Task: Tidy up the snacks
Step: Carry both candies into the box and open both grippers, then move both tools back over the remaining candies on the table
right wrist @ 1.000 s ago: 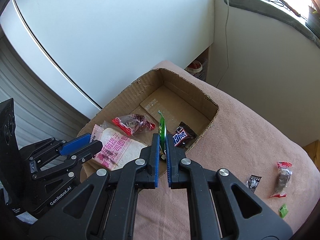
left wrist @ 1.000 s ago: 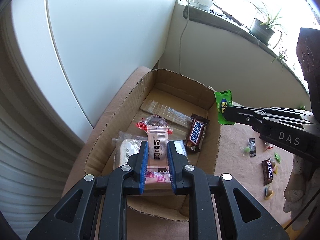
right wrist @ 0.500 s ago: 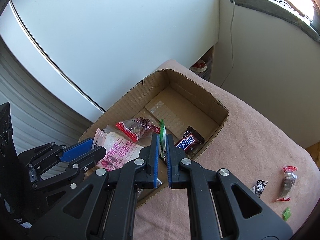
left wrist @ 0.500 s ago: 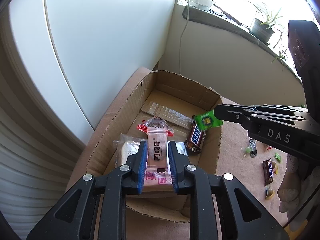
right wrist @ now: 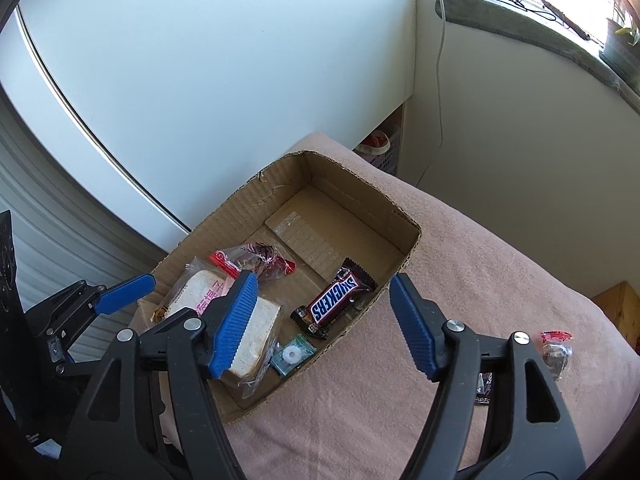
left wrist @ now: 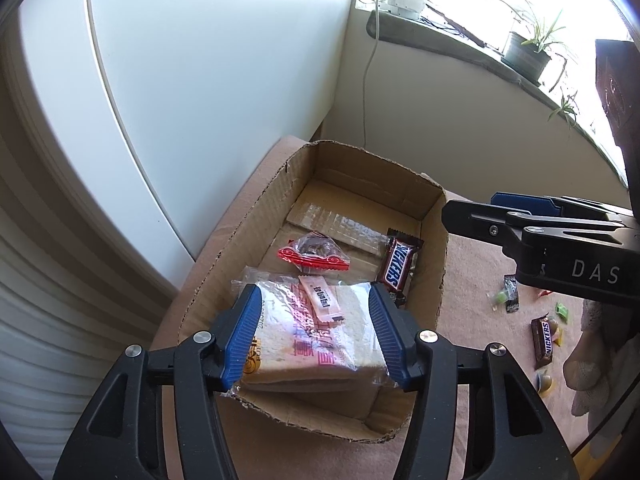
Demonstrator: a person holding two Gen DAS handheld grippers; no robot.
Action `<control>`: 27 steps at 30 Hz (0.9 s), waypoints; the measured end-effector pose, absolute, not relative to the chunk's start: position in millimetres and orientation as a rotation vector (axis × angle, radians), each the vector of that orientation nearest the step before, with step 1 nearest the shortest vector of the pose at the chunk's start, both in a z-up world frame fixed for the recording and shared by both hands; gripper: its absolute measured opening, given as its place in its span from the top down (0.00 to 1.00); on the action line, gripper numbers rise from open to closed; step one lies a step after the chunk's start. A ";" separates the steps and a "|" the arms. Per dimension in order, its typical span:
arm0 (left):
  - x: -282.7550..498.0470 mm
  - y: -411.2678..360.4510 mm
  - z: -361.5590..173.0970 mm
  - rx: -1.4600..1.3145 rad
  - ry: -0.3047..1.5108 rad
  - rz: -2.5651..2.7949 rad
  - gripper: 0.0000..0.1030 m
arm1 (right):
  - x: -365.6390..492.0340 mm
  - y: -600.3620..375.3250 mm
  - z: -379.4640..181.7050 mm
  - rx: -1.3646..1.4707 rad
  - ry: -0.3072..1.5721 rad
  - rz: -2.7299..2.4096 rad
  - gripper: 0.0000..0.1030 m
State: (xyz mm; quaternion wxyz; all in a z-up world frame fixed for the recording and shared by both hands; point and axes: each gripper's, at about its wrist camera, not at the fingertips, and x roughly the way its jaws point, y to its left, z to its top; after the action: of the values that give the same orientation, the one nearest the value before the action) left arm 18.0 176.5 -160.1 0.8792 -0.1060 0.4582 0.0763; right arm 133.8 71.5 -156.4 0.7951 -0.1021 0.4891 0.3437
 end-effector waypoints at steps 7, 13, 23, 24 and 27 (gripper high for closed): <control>18.8 162.1 -158.4 -0.195 0.954 0.128 0.47 | 131.0 44.0 -155.1 -0.203 1.050 0.701 0.29; 20.4 144.9 -157.4 -0.178 0.953 0.081 0.47 | 128.1 1.4 -154.9 -0.179 1.051 0.636 0.29; 28.0 111.8 -156.7 -0.150 0.962 0.004 0.47 | 126.4 -101.9 -164.0 -0.113 1.085 0.480 0.29; 29.0 108.0 -156.8 -0.146 0.963 -0.004 0.47 | 125.8 -112.0 -165.8 -0.108 1.091 0.465 0.29; 32.1 95.9 -158.0 -0.134 0.969 -0.032 0.47 | 121.3 -140.9 -171.7 -0.100 1.107 0.418 0.29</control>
State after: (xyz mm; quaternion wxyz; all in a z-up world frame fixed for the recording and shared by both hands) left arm 32.1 95.9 -158.0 0.8826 -0.0645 0.4654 -0.0155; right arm 121.3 -140.9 -171.7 0.8290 -0.0469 0.5214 0.1967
